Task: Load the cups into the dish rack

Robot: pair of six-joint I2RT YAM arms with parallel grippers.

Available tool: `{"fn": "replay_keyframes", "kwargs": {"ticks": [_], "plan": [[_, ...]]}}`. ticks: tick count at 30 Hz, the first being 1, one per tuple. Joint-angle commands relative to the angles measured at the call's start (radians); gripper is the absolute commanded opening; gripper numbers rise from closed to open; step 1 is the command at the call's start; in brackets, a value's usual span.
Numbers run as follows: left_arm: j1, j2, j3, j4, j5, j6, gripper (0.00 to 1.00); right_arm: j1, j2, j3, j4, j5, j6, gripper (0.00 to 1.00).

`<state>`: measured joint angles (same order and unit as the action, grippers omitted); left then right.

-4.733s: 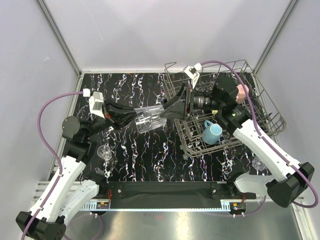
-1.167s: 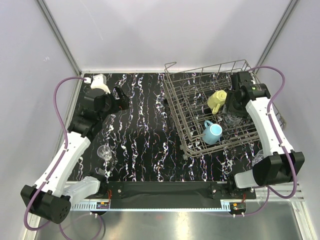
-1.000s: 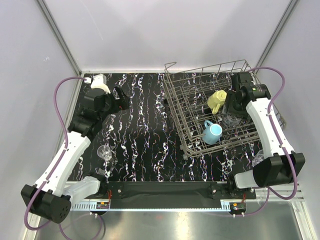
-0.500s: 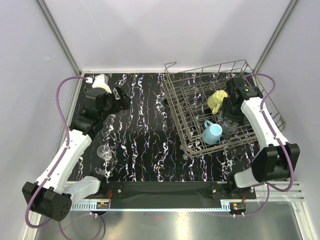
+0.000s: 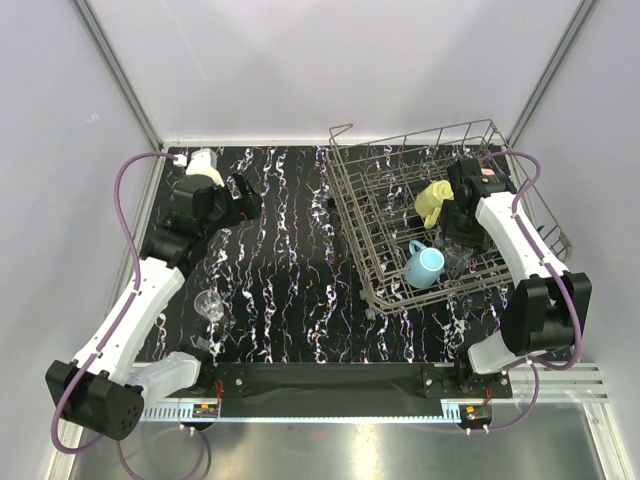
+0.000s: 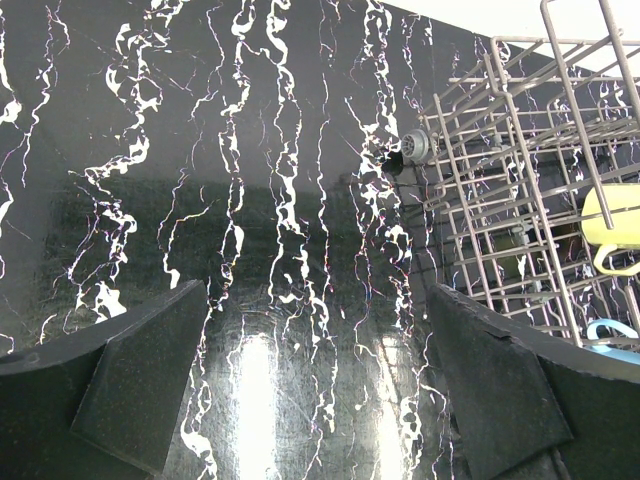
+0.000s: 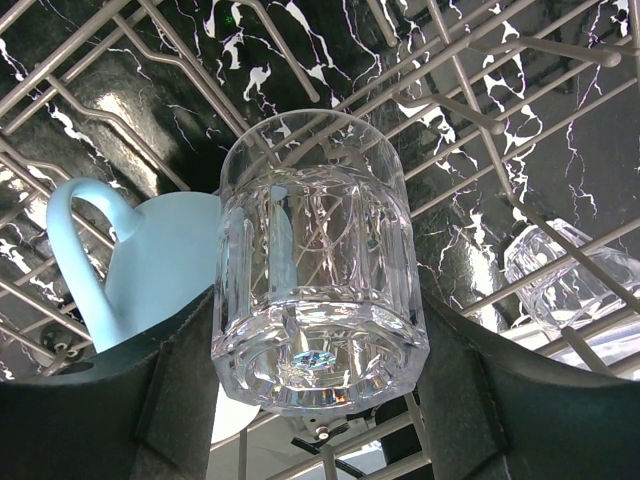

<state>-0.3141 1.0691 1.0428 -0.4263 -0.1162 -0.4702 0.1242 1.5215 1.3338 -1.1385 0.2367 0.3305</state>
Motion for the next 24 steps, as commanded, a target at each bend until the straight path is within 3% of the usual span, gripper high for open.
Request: {"fn": "replay_keyframes", "kwargs": {"ticks": [1,3,4,6,18,21,22,24], "plan": [[0.006,0.002,0.028,0.031,0.010,-0.002,0.99,0.002,-0.033,-0.001,0.003,0.030,-0.013,0.72],[0.006,0.002,0.031,0.029,0.009,-0.001,0.99,0.002,-0.040,0.001,-0.004,0.039,-0.016,0.83],[0.006,0.002,0.031,0.027,0.004,-0.001,0.99,0.000,-0.047,0.002,-0.004,0.039,-0.018,0.95],[0.006,-0.003,0.028,0.029,0.001,0.002,0.99,0.002,-0.055,0.008,-0.004,0.044,-0.021,1.00],[-0.013,0.026,0.019,0.037,-0.025,0.013,0.99,0.003,-0.227,0.002,0.045,-0.073,-0.074,1.00],[-0.089,0.035,0.031,0.035,-0.042,0.062,0.92,0.002,-0.280,0.007,0.051,-0.066,-0.080,1.00],[-0.144,0.037,0.039,0.006,-0.107,0.073,0.91,0.003,-0.300,0.010,0.051,-0.074,-0.084,1.00],[-0.157,0.034,0.028,-0.038,-0.103,0.058,0.90,0.003,-0.319,0.015,0.045,-0.115,-0.081,1.00]]}}
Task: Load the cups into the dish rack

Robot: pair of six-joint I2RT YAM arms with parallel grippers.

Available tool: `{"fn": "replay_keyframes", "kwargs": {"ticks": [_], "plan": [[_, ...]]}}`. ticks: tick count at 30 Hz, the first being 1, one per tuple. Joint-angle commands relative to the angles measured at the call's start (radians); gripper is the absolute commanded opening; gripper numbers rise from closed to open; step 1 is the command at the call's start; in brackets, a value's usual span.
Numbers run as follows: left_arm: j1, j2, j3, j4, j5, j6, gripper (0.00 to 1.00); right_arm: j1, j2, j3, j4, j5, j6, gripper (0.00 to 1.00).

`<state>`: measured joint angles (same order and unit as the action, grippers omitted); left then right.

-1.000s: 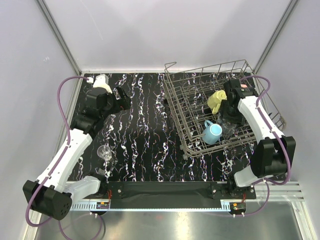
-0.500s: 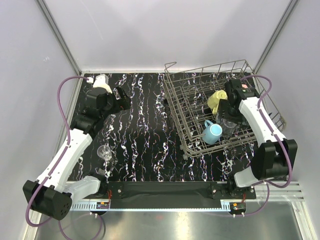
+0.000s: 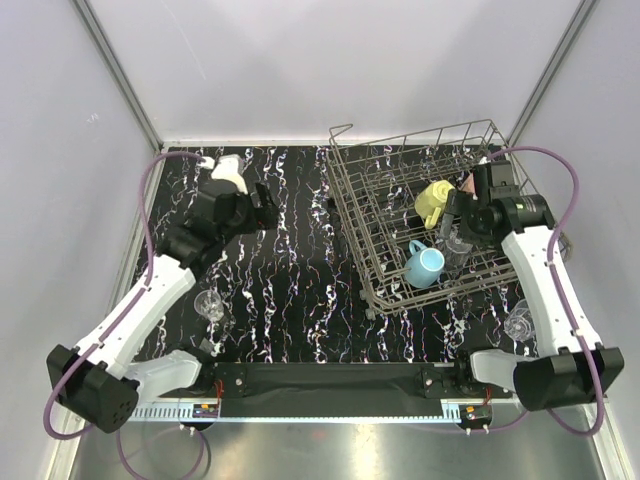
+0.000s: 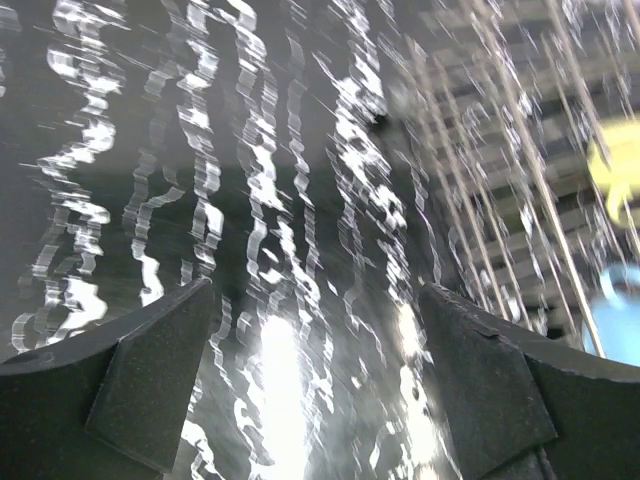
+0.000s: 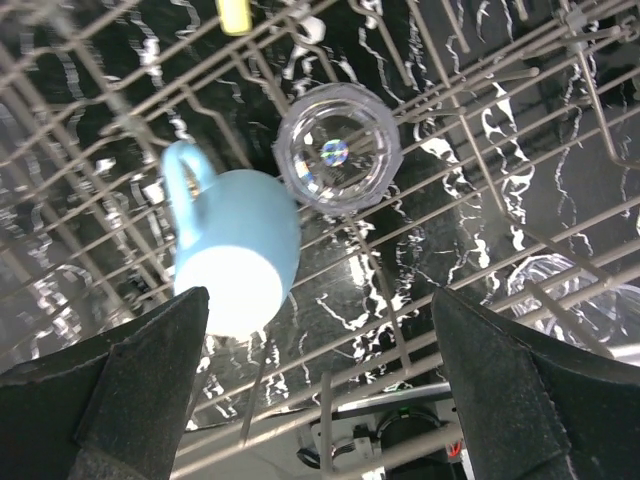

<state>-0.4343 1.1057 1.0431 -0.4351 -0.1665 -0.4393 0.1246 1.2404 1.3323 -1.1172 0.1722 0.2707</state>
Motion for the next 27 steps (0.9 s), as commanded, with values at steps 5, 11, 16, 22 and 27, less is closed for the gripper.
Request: {"fn": "replay_keyframes", "kwargs": {"ticks": [5,11,16,22,27], "plan": [[-0.037,-0.061,-0.002,-0.161,-0.025,-0.065,0.91,0.001,-0.079,-0.010,0.049,-0.132,-0.019,1.00],[-0.037,-0.211,-0.006,-0.304,-0.056,-0.105,0.91,0.004,-0.125,0.008,0.068,-0.155,-0.034,1.00],[-0.037,-0.288,-0.075,-0.450,-0.256,-0.251,0.88,0.009,-0.163,-0.013,0.085,-0.163,-0.033,1.00],[-0.037,-0.230,-0.144,-0.585,-0.352,-0.352,0.88,0.069,-0.211,-0.004,0.083,-0.088,-0.050,1.00],[-0.037,-0.074,-0.157,-0.657,-0.398,-0.456,0.87,0.087,-0.208,0.001,0.079,-0.059,-0.050,1.00]]}}
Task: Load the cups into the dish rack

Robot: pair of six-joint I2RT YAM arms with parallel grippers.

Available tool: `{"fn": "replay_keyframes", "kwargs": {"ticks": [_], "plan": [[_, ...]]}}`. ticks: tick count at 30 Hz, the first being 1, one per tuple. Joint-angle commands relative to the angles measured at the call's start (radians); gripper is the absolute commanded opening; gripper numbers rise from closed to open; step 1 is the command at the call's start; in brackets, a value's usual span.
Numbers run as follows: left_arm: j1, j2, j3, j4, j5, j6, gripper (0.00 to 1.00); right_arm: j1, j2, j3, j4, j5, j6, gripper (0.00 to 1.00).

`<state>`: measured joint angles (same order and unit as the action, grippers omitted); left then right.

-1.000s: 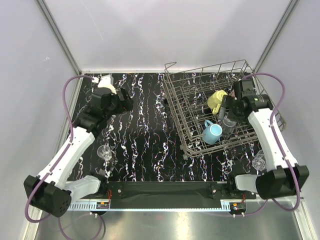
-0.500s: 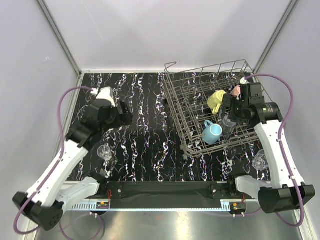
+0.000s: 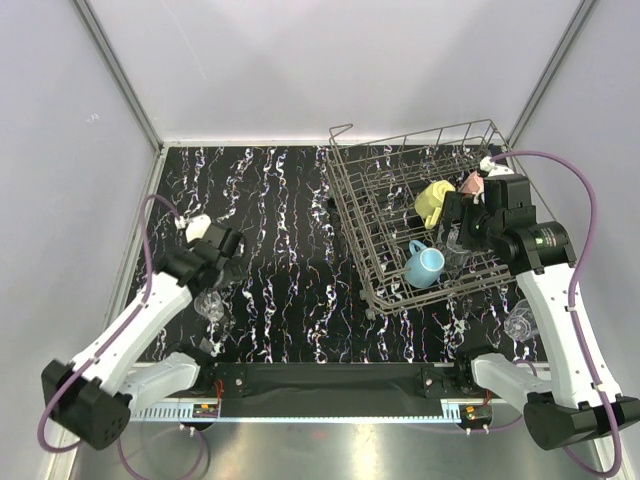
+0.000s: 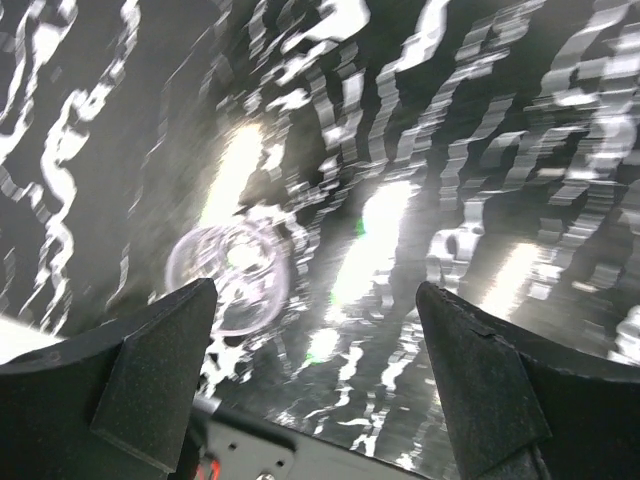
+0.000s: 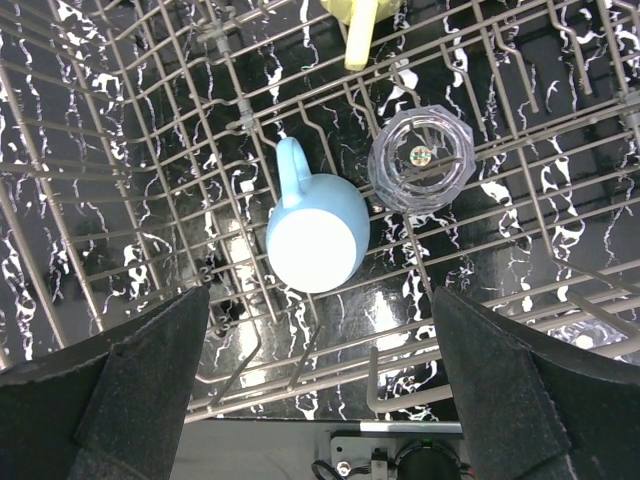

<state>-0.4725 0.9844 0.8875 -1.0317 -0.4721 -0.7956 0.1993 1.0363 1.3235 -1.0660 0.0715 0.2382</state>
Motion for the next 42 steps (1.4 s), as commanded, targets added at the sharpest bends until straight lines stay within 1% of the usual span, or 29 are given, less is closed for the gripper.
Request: {"fn": "replay_keyframes", "kwargs": {"ticks": [1,2,4,6,7,11,14,17,19,21,23,26,27,28,29,30,32,33,34,35,36,37,38,39,40,41,42], "plan": [[0.003,0.068,0.001,-0.071,-0.109,-0.135,0.87,0.014,-0.004,0.008,0.028,0.042,-0.017,1.00],[0.003,0.095,-0.001,-0.083,-0.117,-0.154,0.86,0.017,-0.007,0.005,0.028,0.045,-0.017,1.00],[0.003,0.112,-0.024,-0.099,-0.132,-0.200,0.82,0.022,-0.018,0.000,0.034,0.053,-0.016,1.00],[0.003,0.117,-0.053,-0.058,-0.126,-0.217,0.81,0.023,-0.030,-0.006,0.035,0.060,-0.014,1.00],[0.003,0.117,-0.067,-0.038,-0.102,-0.214,0.75,0.025,-0.030,-0.007,0.037,0.062,-0.013,1.00],[0.006,0.137,-0.122,0.018,-0.079,-0.243,0.66,0.025,-0.035,-0.006,0.032,0.068,-0.016,1.00],[0.020,0.157,-0.140,0.039,-0.069,-0.254,0.56,0.026,-0.032,-0.006,0.032,0.071,-0.014,1.00],[0.043,0.157,-0.162,0.065,-0.056,-0.257,0.54,0.025,-0.033,-0.006,0.032,0.073,-0.016,1.00],[0.066,0.155,-0.182,0.090,-0.033,-0.245,0.45,0.026,-0.032,-0.007,0.032,0.073,-0.017,1.00],[0.084,0.157,-0.188,0.102,-0.014,-0.234,0.21,0.025,-0.028,-0.007,0.034,0.073,-0.013,1.00],[0.092,0.151,-0.183,0.108,-0.002,-0.220,0.00,0.026,-0.022,-0.003,0.029,0.077,-0.008,1.00],[0.095,0.139,-0.130,0.107,0.019,-0.197,0.00,0.026,-0.013,0.005,0.021,0.080,-0.005,1.00],[0.095,0.132,-0.113,0.114,0.047,-0.179,0.00,0.028,-0.004,0.008,0.015,0.080,-0.002,1.00],[0.095,0.119,-0.070,0.128,0.070,-0.163,0.00,0.026,0.002,0.011,0.014,0.073,0.000,1.00],[0.095,0.108,-0.052,0.184,0.105,-0.140,0.00,0.025,0.007,0.014,0.011,0.067,0.003,1.00],[0.095,0.103,-0.033,0.220,0.192,-0.085,0.00,0.026,0.017,0.019,0.009,0.062,0.018,1.00],[0.095,0.096,0.040,0.283,0.266,-0.057,0.00,0.028,0.022,0.031,0.012,0.022,0.042,1.00],[0.094,0.099,0.068,0.341,0.347,-0.039,0.00,0.026,0.022,0.034,0.029,-0.004,0.073,1.00],[0.094,0.108,0.089,0.378,0.398,-0.021,0.00,0.026,0.019,0.039,0.043,-0.068,0.091,1.00],[0.094,0.109,0.122,0.475,0.461,-0.004,0.00,0.026,0.013,0.037,0.061,-0.137,0.108,1.00],[0.095,0.114,0.128,0.540,0.615,0.021,0.00,0.026,-0.001,0.034,0.108,-0.191,0.151,1.00],[0.095,0.115,0.130,0.608,0.691,0.021,0.00,0.026,-0.008,0.025,0.136,-0.299,0.180,1.00],[0.095,0.111,0.113,0.754,0.748,0.010,0.00,0.026,-0.012,0.020,0.165,-0.356,0.208,1.00],[0.094,0.106,0.094,0.847,0.862,-0.034,0.00,0.026,-0.021,0.016,0.226,-0.413,0.267,1.00],[0.094,0.096,0.065,0.946,0.912,-0.060,0.00,0.025,-0.022,0.005,0.260,-0.509,0.300,1.00],[0.094,0.094,0.047,1.028,0.950,-0.091,0.00,0.026,-0.028,-0.004,0.299,-0.547,0.332,1.00],[0.092,0.100,0.019,1.187,1.013,-0.138,0.00,0.026,-0.047,-0.033,0.383,-0.602,0.408,1.00]]}}
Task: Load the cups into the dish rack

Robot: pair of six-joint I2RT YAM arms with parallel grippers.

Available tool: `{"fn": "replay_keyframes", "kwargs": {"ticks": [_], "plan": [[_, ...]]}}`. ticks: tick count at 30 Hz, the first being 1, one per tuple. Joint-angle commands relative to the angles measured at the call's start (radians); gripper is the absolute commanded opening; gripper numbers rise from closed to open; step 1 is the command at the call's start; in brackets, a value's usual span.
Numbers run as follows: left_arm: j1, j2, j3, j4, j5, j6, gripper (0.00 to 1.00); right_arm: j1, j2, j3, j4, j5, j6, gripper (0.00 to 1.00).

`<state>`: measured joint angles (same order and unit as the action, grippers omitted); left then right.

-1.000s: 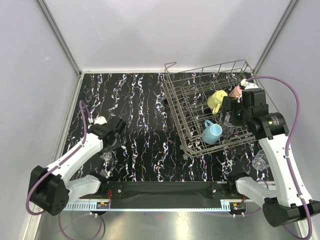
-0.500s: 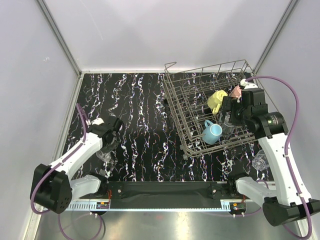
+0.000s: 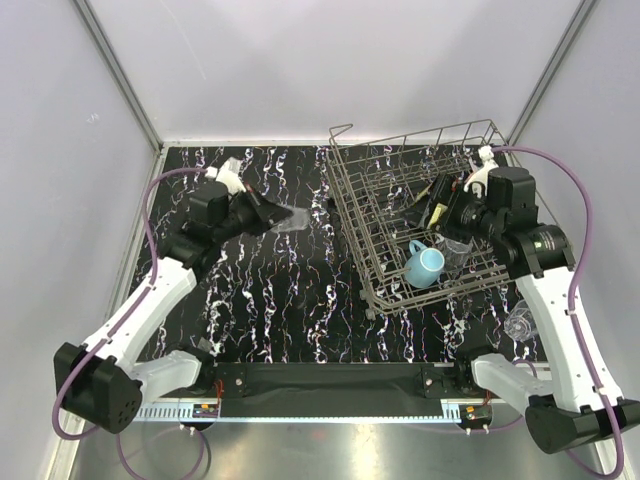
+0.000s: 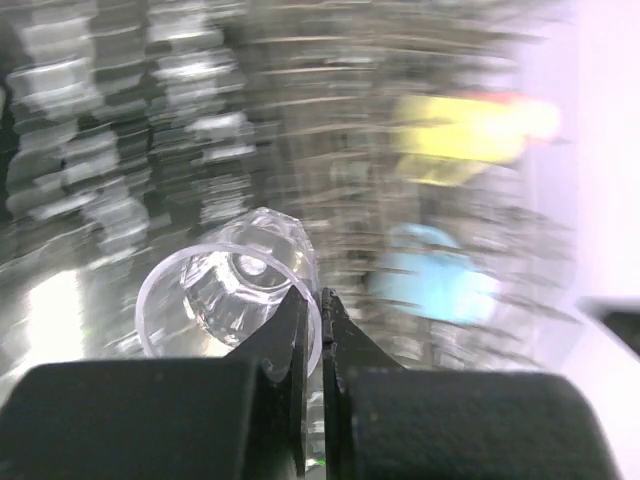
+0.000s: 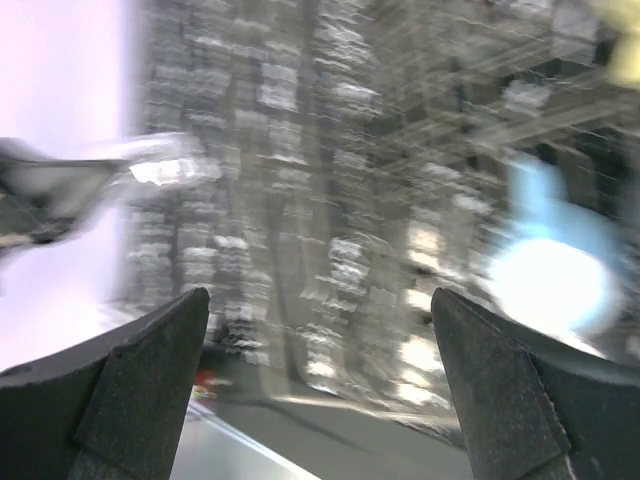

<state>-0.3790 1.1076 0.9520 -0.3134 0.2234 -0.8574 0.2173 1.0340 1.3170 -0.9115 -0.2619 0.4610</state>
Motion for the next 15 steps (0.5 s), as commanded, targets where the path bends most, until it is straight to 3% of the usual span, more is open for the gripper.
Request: {"fn": "replay_keyframes", "kwargs": {"ticks": [1,6,9,10,11,15], "plan": [[-0.003,-0.014,-0.051,0.540,0.352,-0.095,0.00,0.008,-0.057,-0.050,0.281,-0.295,0.224,1.00],[-0.001,0.049,-0.071,0.933,0.542,-0.190,0.00,0.005,-0.094,-0.160,0.589,-0.410,0.386,1.00],[-0.003,0.093,-0.091,1.149,0.637,-0.247,0.00,0.004,-0.049,-0.179,0.614,-0.439,0.398,1.00],[-0.003,0.098,-0.128,1.233,0.657,-0.276,0.00,0.005,-0.037,-0.188,0.643,-0.512,0.406,1.00],[-0.001,0.103,-0.146,1.402,0.678,-0.304,0.00,0.005,-0.017,-0.202,0.678,-0.552,0.438,1.00],[0.012,0.132,-0.214,1.614,0.755,-0.412,0.00,0.010,-0.044,-0.285,0.900,-0.637,0.496,1.00]]}}
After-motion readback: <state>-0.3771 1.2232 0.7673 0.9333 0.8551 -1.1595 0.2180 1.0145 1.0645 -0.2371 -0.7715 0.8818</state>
